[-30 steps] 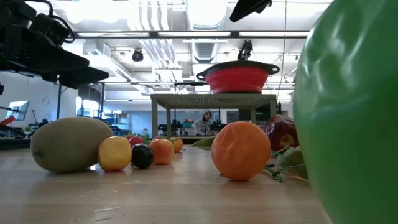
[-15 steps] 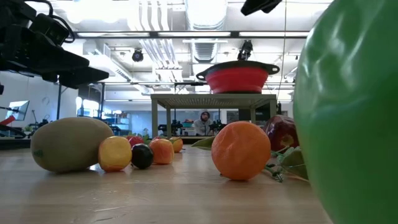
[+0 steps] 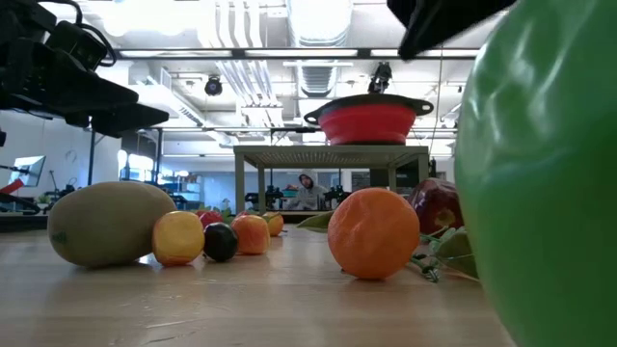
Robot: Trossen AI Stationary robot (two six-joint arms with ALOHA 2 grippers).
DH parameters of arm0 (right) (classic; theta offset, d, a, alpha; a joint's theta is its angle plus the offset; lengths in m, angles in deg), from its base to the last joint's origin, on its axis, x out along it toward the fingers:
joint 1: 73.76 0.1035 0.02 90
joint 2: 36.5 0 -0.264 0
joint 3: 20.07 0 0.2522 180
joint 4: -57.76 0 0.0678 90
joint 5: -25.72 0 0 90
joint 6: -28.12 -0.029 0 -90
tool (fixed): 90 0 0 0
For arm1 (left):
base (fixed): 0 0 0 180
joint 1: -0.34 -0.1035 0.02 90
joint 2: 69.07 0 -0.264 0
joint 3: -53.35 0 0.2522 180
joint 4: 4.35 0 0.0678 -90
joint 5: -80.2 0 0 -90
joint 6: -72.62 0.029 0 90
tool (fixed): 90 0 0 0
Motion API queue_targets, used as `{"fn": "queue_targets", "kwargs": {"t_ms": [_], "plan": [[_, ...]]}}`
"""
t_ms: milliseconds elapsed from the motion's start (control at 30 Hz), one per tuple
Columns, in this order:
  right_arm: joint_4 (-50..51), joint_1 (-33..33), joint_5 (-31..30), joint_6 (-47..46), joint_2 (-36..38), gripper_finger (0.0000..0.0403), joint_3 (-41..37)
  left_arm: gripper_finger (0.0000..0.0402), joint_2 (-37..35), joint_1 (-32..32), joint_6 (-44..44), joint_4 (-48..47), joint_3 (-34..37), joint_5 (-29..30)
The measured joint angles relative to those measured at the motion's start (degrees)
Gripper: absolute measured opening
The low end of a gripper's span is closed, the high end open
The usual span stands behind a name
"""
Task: Pick & Place Fruit
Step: Put the red cherry into the black strainer bowl on the shelf
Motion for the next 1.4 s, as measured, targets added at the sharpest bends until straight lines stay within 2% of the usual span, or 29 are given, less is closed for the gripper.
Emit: {"fn": "queue_targets", "kwargs": {"t_ms": [500,900,1067,1400], "plan": [[-1.30,-0.08,0.25,1.12,-9.32,0.0142,1.04,0.0388,0.04,-0.01,0.00,0.05,0.01,0.01],[1.48,-0.80,-3.28,-1.35,-10.63,0.0157,-0.41,0.0388,0.04,0.00,0.00,0.03,0.00,0.01],[1.32,-1.62,-3.36,-2.41,-10.63,0.0152,-2.46,0.0388,0.04,-0.02,0.00,0.03,0.01,0.02],[0.81,-2.56,-3.32,-5.42,-10.65,0.0116,-7.03,0.0388,0.04,-0.01,0.00,0.03,0.00,0.01]]}}
